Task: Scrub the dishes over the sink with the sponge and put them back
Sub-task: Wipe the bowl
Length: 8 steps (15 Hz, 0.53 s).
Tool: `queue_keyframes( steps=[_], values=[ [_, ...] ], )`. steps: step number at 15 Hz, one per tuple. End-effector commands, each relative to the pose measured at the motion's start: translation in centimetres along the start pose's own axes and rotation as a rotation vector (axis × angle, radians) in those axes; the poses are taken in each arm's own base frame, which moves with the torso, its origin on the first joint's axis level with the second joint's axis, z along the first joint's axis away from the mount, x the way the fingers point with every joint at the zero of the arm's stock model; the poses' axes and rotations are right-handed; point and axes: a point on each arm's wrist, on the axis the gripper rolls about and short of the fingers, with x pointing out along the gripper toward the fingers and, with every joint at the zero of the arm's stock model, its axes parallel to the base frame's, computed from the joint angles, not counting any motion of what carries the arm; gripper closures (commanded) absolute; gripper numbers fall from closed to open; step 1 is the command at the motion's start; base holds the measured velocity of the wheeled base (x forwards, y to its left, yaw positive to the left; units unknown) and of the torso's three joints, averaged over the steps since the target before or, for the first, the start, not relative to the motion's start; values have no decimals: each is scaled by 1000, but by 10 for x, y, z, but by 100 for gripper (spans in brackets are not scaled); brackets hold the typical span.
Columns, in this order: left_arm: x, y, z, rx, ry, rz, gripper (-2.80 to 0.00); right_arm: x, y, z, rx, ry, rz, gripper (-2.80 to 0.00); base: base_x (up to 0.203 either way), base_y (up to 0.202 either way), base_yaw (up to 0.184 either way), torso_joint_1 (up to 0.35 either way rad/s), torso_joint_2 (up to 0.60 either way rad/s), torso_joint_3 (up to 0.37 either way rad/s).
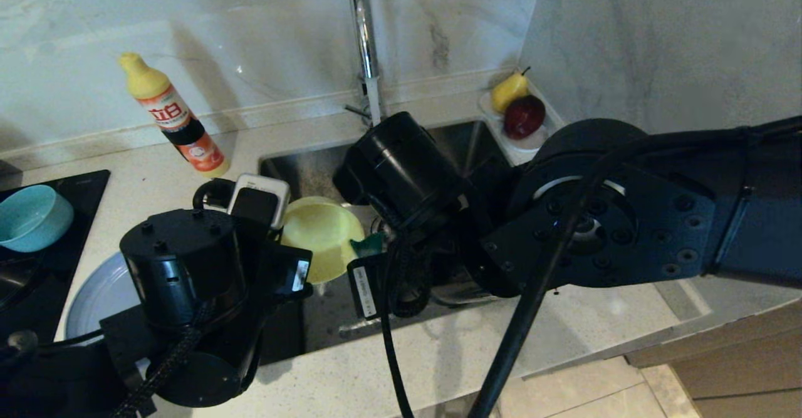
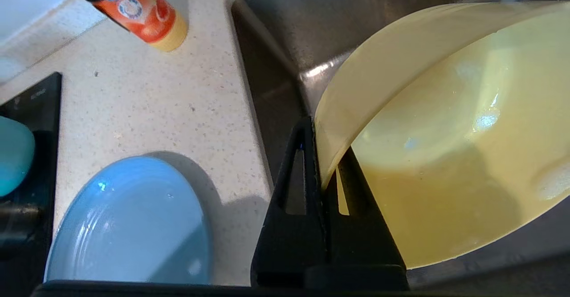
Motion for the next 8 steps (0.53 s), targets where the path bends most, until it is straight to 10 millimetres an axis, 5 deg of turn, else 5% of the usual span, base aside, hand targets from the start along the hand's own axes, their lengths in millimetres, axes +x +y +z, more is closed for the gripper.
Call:
queue_keyframes(
  steps=[1, 8],
  values=[
    [5, -8, -8, 15, 3, 4, 0, 4, 8, -6, -11, 15, 12, 0, 0, 0, 0, 0, 0, 0],
    [2, -6, -5, 7, -31, 10, 0, 26, 6, -7, 10, 16, 2, 0, 0, 0, 0, 0, 0, 0]
  ],
)
